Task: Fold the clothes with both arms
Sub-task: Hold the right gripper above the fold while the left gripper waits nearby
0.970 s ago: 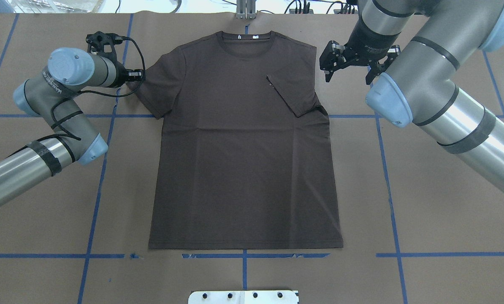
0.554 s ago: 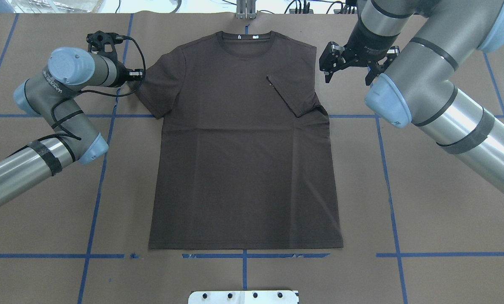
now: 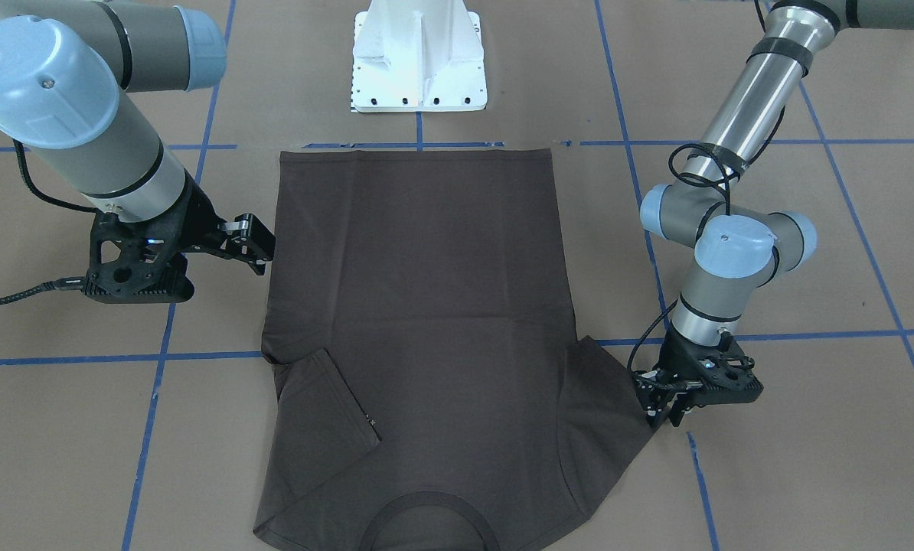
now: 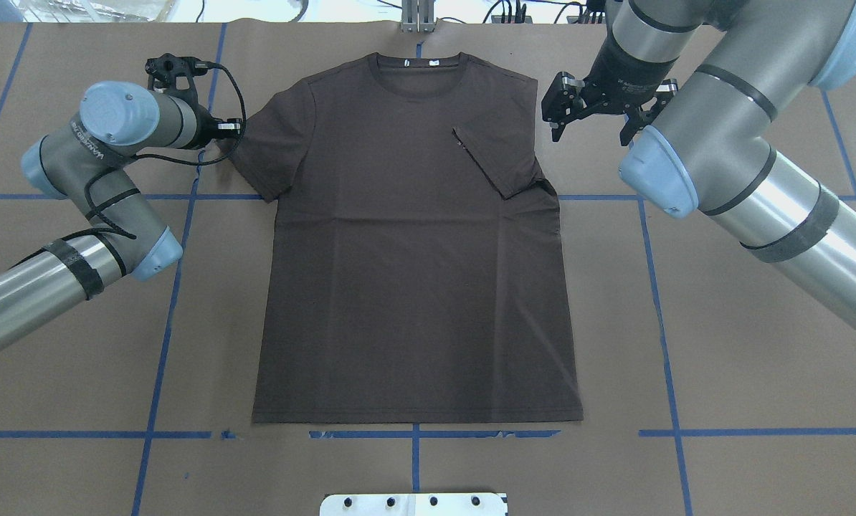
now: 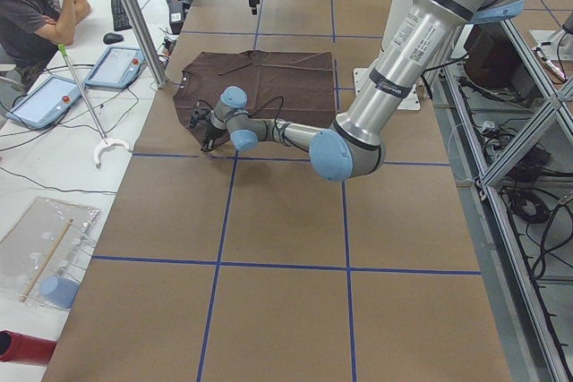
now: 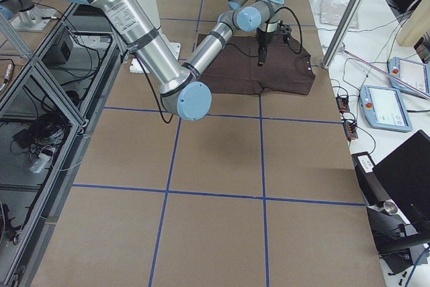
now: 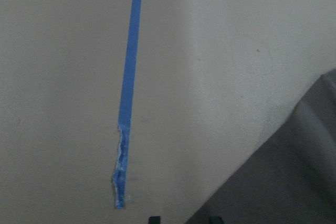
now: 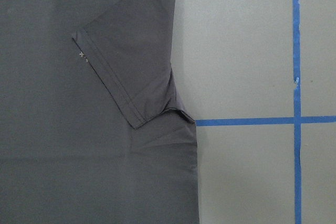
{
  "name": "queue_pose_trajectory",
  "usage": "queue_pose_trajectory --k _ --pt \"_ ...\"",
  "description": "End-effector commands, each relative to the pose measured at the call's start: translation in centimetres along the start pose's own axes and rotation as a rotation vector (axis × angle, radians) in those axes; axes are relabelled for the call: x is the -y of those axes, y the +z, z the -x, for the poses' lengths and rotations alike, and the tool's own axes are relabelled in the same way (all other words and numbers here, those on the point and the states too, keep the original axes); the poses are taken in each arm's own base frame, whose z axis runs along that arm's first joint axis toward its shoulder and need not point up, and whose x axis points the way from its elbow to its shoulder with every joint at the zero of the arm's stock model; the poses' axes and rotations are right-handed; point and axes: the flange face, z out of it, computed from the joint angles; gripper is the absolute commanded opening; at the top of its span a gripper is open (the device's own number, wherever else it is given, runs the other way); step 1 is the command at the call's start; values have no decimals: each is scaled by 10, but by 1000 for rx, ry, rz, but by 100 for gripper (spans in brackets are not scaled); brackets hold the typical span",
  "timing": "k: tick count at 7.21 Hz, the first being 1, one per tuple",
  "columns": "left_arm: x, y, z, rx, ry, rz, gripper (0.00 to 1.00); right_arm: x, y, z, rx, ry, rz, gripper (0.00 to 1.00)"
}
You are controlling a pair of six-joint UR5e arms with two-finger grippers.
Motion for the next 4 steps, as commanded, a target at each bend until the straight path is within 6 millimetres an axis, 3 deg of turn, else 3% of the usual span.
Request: queue_pose_trajectory --k 1,4 --pt "-1 -1 0 -1 0 5 43 0 1 0 -1 1 1 100" --pt "0 -4 -3 -7 4 7 44 -1 2 2 0 4 3 100"
